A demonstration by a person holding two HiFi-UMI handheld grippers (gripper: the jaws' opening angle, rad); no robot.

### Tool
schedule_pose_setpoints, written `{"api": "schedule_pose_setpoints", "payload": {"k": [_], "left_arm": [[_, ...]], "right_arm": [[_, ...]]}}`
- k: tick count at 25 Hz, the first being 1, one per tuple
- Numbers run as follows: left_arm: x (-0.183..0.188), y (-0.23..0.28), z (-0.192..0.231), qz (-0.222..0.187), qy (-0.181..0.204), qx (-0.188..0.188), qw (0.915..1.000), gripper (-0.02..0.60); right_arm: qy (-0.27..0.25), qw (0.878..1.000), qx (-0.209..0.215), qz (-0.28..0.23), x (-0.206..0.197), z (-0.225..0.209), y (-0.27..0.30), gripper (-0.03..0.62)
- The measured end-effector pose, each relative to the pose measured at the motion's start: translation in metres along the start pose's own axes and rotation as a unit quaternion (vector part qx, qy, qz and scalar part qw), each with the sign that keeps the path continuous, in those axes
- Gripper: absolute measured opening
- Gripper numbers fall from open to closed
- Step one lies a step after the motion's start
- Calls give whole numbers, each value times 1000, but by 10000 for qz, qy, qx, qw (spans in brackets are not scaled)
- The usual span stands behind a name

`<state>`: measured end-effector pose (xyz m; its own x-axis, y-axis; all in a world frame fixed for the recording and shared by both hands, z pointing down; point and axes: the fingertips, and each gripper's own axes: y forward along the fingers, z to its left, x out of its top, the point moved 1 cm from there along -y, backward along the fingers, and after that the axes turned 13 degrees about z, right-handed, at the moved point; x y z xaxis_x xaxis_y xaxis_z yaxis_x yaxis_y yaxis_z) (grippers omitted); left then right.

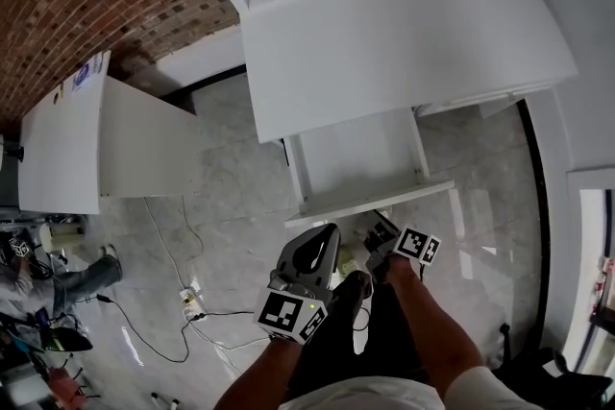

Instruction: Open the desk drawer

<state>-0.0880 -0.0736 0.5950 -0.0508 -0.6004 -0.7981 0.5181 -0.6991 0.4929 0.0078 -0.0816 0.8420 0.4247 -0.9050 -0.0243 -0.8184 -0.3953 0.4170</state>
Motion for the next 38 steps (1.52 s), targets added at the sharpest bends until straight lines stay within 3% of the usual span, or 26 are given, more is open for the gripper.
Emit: {"api": "schedule_pose_setpoints", "payload": {"k": [9, 13, 18, 28, 34, 38], "left_arm": [[3, -6, -12, 16, 72, -42, 10000, 12], [6, -8, -17, 18, 78, -70, 9999, 12], [16, -13, -31, -26, 121, -194, 9997, 12], [48, -40, -62, -134, 88, -403, 9991, 12], [84, -58, -68, -279, 37, -394, 9988, 12], [117, -68, -73, -450, 181, -358, 9982, 12]], "right_arm": [[192, 9997, 118, 92, -11, -3, -12, 80], [286, 9993, 149, 163, -14, 1, -21, 112], [105, 9992, 169, 333, -23, 23, -47, 81], [-944, 9911, 658, 671, -28, 143, -106, 39], [-1694, 9810, 888, 314, -1, 229, -133, 28], [-2320, 9680, 954, 66, 19, 287, -145, 25]]}}
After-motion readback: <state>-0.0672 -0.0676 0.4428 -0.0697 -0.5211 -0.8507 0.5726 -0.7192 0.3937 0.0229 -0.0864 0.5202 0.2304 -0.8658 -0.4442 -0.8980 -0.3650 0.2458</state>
